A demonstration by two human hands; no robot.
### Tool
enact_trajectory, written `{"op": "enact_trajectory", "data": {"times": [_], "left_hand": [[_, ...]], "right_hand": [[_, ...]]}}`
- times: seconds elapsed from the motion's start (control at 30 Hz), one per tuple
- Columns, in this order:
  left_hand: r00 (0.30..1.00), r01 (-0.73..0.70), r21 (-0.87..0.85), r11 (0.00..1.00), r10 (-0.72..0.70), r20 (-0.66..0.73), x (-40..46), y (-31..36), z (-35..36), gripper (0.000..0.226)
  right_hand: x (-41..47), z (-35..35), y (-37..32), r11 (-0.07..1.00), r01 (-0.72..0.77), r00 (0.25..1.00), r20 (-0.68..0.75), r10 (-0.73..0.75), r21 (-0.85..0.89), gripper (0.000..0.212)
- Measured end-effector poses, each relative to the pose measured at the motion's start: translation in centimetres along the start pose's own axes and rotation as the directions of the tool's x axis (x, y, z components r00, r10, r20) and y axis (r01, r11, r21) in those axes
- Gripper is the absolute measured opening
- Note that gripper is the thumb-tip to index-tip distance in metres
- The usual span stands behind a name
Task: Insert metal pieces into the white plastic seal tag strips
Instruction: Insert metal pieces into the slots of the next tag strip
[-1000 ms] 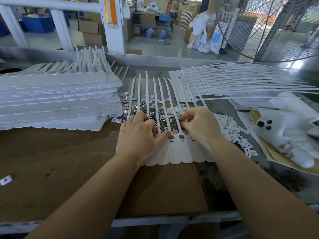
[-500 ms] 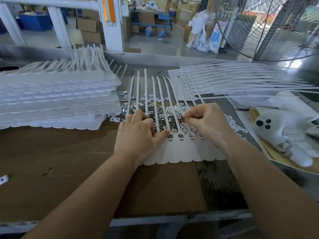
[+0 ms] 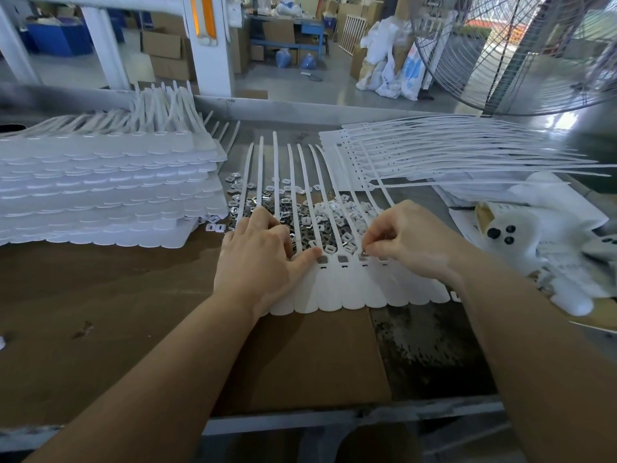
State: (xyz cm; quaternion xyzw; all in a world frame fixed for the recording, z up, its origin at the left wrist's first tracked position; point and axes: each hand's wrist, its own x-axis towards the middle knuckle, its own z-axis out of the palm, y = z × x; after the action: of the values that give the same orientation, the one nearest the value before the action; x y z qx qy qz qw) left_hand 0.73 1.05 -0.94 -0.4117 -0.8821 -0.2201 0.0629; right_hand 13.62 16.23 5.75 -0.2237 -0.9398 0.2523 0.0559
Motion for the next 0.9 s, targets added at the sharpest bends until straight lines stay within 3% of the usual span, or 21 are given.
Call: {"op": "enact_trajectory", "data": {"times": [0.27,0.6,0.9], "left_hand": [[1.0,-0.003,0.013,1.0,0.003,-0.002,0.1,0.0,0.0,0.049],[1.0,-0.011,-0.004,1.0,0.011,-0.007,0.0,0.0,0.1,0.046],[1.0,0.0,-0.002,1.0,0.0,-0.017,0.0,0.0,0.1,0.049]], "right_hand": [[0.2,0.2,-0.3,0.998,-0.005,0.998,0.067,0.01,-0.064,0.008],[0.8,0.7,0.6,0.986,-0.064,0.976,-0.198,0.094,0.152,0.007],[2.8,3.1,-0.3,0.999,-0.007,0.972,-0.234,-0.002,-0.041,0.017]]}}
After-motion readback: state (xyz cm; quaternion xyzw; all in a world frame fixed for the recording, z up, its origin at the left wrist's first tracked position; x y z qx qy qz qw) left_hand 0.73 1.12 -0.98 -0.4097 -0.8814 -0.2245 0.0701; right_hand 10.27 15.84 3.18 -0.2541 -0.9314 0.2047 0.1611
